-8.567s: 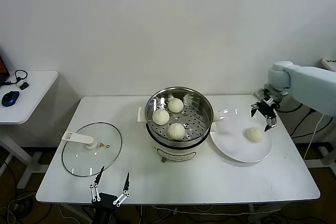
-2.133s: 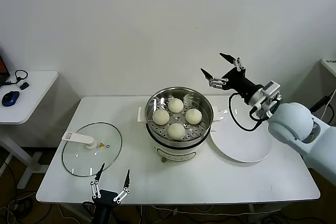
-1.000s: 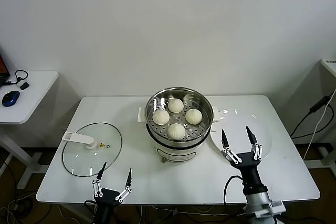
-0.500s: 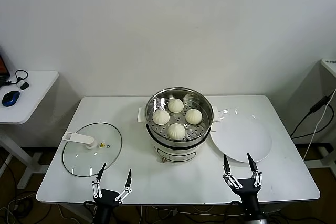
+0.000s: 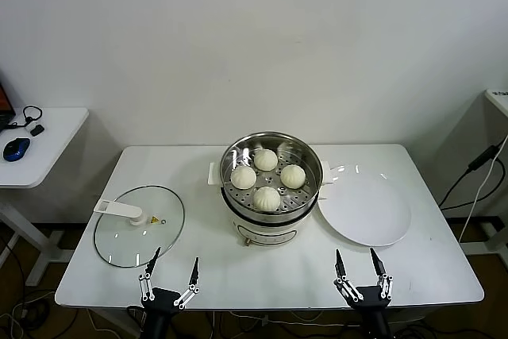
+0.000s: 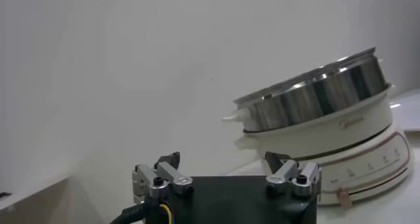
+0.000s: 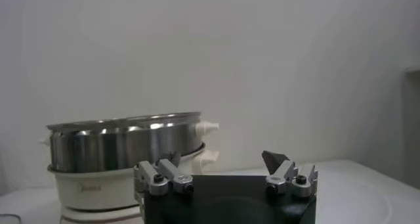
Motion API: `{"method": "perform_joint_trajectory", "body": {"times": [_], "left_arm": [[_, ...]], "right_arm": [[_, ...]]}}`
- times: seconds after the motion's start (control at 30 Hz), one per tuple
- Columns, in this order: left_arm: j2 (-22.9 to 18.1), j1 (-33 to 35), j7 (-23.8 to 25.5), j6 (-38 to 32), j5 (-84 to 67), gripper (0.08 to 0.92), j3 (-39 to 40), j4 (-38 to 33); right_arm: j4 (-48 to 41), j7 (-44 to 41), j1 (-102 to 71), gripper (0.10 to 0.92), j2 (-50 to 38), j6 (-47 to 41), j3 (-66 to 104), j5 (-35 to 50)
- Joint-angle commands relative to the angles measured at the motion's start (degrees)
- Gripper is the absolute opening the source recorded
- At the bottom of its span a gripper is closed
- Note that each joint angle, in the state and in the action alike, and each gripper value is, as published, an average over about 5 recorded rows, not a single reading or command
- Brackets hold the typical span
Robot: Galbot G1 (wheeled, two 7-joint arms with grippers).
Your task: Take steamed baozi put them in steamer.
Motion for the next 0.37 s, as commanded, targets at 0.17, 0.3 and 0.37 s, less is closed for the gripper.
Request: {"method": "perform_joint_trajectory", "body": {"times": [0.17, 0.3, 0.37], "left_arm": [[-2.8, 0.21, -0.04, -0.13, 0.19, 0.823, 0.11, -0.21], [-2.8, 0.28, -0.09, -0.27, 0.44, 0.823, 0.25, -0.12], [-2.8, 0.29, -0.11, -0.3, 0.53, 0.823, 0.31, -0.09]], "right_arm": [[-0.92, -0.16, -0.81, 0.823, 0.23, 0.75, -0.6, 0.16], [-0.96, -0.17, -1.01, 0.823, 0.11, 0.91, -0.59, 0.14], [-0.98, -0.18, -1.08, 0.823, 0.09, 0.96, -0.59, 0.14]]}}
